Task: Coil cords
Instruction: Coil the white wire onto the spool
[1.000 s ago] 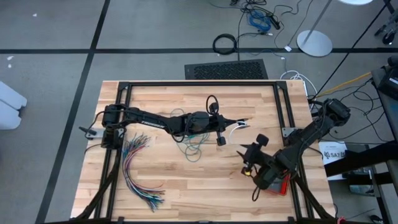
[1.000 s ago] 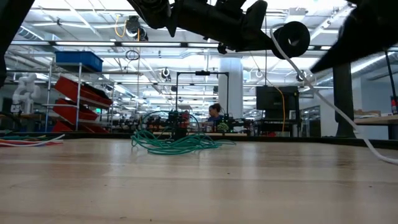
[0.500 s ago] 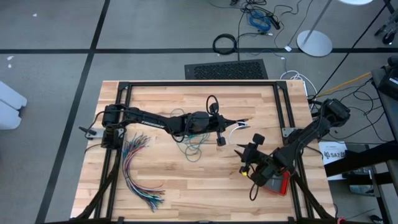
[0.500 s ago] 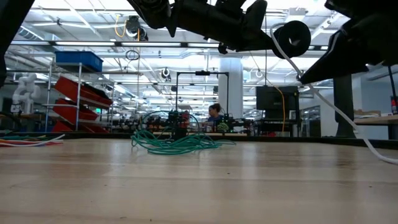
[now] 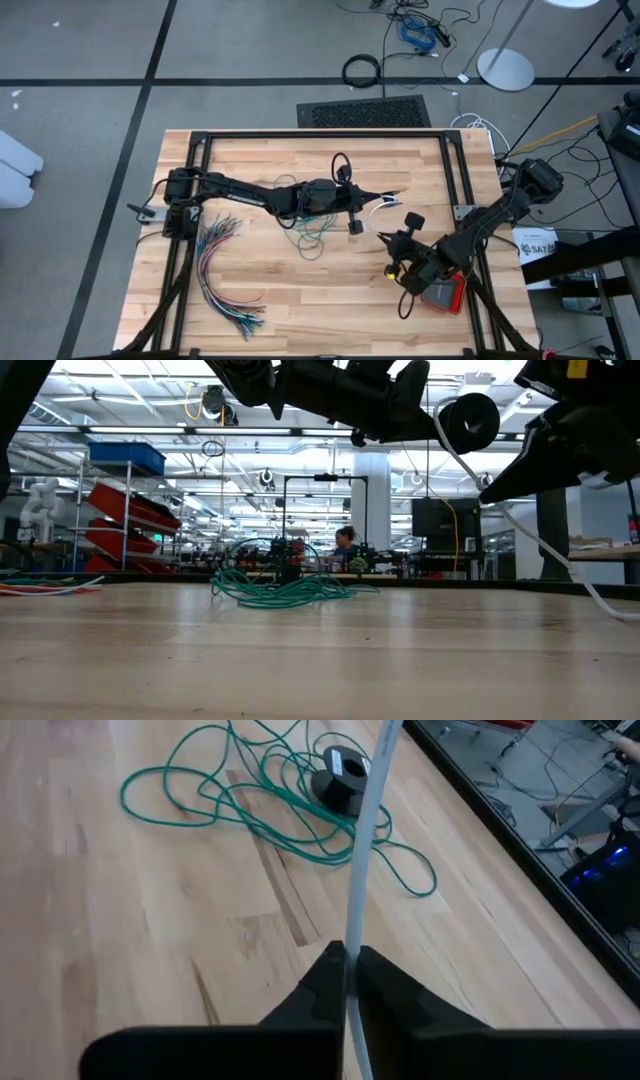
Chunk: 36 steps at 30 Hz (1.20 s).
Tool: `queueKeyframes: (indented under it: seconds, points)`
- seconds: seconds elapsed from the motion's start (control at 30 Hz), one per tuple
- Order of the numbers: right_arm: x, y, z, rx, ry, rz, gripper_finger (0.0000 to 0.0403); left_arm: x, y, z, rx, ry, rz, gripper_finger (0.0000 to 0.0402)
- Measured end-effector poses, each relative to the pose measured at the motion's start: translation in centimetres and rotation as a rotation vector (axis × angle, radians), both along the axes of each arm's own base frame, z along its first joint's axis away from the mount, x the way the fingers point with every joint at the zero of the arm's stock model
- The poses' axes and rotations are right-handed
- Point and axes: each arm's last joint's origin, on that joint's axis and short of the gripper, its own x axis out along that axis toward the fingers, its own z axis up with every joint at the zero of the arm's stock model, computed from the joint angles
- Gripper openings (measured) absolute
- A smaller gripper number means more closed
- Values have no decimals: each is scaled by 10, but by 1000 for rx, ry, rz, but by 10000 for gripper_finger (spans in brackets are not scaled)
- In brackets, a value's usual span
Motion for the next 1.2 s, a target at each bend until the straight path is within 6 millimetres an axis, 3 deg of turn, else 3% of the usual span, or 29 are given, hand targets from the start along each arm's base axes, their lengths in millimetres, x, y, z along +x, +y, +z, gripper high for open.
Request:
queueKeyframes:
  seconds: [0.3,0.63,0.9,1.2]
  points:
    - [-5,-29,-20,45,5,-153,2,0,-1,2,-12,-19,-32,0]
    - [-14,-57,0,69,-24,-263,1,-1,-2,-8,-12,80,-24,0]
    - [-31,-65,10,109,-38,-332,0,-1,-1,-8,0,83,-2,0]
    - [-35,-68,18,143,-87,-348,0,-3,-1,-16,-7,165,-28,0]
